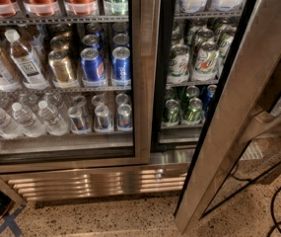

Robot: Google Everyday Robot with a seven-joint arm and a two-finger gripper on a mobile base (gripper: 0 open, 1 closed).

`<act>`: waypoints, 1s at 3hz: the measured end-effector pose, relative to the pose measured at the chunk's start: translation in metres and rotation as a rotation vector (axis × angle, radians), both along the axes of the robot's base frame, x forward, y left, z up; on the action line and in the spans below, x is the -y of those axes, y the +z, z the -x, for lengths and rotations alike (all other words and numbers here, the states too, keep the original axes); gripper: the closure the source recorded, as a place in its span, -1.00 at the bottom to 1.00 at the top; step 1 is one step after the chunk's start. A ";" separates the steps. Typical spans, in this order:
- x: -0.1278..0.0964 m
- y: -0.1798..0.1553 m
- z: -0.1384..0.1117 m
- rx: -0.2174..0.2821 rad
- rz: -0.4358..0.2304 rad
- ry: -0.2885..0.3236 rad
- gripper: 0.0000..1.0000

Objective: Open right fridge door

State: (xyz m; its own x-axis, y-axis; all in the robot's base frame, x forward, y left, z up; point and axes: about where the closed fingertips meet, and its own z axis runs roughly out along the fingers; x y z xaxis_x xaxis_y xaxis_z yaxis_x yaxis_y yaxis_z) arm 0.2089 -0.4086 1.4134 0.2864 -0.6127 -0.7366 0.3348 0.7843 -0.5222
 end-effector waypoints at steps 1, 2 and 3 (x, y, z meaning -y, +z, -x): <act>-0.001 0.036 0.013 0.120 0.035 -0.017 -1.00; -0.013 0.042 0.015 0.130 0.086 -0.029 -1.00; -0.017 0.068 0.011 0.211 0.079 -0.014 -1.00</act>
Offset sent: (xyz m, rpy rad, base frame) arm -0.0110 0.0007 0.0302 -0.0241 -0.1007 -0.0134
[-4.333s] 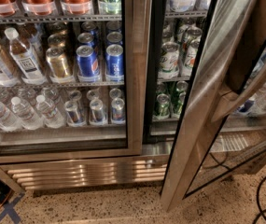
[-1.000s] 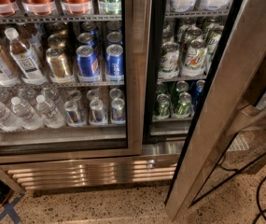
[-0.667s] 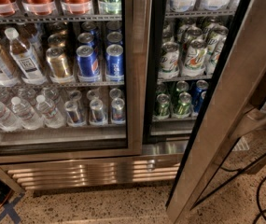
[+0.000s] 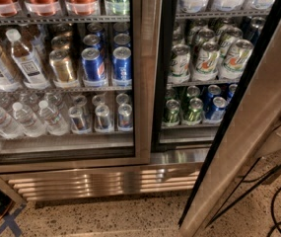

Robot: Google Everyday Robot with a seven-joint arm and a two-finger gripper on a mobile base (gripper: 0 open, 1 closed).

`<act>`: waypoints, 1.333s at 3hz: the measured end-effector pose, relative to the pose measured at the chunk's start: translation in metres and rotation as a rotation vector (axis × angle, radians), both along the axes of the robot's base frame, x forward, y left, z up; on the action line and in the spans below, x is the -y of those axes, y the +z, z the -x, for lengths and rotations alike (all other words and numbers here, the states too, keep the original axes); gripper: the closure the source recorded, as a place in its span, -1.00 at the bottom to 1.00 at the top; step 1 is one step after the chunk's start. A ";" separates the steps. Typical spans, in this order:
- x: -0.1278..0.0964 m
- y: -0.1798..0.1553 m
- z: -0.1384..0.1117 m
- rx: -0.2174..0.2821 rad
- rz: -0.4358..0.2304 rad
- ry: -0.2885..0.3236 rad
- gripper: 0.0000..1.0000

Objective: Open right fridge door

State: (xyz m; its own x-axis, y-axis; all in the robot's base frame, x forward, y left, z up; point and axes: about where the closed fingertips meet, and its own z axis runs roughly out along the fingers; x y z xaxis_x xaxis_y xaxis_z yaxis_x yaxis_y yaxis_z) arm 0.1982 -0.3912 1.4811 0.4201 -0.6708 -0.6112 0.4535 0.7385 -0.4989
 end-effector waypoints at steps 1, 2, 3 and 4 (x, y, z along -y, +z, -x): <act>0.005 0.048 -0.003 0.155 -0.007 0.017 -1.00; 0.036 0.072 -0.038 0.281 -0.070 0.037 -1.00; 0.036 0.095 -0.071 0.402 -0.019 0.037 -1.00; 0.030 0.119 -0.046 0.477 0.022 -0.007 -1.00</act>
Offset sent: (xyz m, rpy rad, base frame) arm -0.0244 -0.0328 0.1564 -0.1276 -0.7369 -0.1706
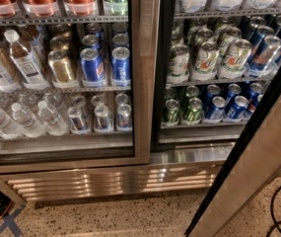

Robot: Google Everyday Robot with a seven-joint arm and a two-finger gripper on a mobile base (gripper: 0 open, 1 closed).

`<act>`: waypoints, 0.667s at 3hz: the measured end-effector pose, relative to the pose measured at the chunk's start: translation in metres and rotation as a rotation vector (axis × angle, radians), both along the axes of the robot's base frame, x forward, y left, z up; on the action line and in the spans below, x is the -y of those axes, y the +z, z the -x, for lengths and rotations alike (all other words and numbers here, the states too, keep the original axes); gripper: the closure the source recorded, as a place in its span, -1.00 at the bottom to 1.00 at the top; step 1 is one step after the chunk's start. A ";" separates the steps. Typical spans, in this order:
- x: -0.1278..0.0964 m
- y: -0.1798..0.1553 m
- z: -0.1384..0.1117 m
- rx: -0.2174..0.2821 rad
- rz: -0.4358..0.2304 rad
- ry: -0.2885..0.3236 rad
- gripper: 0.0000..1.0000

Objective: Open right fridge door

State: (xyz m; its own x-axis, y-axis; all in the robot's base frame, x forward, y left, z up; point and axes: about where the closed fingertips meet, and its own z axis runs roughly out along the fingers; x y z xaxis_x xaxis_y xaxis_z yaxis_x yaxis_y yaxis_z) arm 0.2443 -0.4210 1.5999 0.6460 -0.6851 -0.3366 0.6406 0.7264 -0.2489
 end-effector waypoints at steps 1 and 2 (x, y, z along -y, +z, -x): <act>0.015 0.005 0.009 0.088 0.040 -0.048 -1.00; 0.002 0.026 0.036 0.261 0.178 -0.179 -1.00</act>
Offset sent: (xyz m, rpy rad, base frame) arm 0.0794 0.0038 0.1588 -0.2326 -0.7252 0.0831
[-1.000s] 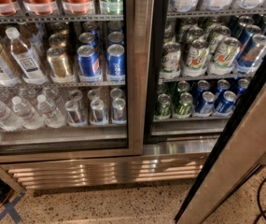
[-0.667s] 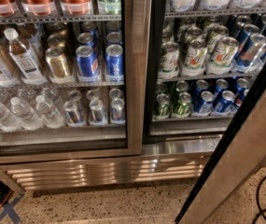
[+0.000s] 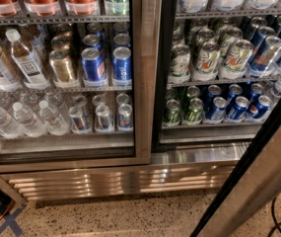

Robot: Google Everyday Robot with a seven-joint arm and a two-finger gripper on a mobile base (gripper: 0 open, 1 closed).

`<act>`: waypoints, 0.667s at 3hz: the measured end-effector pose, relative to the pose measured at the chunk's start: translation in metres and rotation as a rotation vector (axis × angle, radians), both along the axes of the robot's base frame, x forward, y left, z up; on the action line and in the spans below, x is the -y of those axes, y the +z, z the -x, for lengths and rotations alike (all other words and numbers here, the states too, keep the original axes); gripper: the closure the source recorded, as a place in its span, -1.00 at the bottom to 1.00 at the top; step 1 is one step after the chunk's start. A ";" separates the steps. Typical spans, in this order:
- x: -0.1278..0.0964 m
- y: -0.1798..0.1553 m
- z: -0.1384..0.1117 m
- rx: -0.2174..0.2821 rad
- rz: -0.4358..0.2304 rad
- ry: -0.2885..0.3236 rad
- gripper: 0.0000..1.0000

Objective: Open right fridge door

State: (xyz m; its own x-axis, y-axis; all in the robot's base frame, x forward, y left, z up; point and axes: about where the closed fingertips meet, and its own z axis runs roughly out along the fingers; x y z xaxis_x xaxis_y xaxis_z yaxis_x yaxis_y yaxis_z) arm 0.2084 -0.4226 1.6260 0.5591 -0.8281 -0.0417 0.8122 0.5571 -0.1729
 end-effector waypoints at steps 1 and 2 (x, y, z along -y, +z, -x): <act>-0.022 0.013 0.047 0.180 0.121 -0.093 -1.00; -0.024 0.015 0.067 0.255 0.122 -0.074 -1.00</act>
Offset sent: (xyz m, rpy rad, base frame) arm -0.0414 0.0197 0.0117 -0.1116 -0.1575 -0.0875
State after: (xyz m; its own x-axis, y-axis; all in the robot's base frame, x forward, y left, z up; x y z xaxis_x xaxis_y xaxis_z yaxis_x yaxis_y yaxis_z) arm 0.1419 -0.3990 1.6408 0.4769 -0.8570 0.1955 0.8756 0.4827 -0.0198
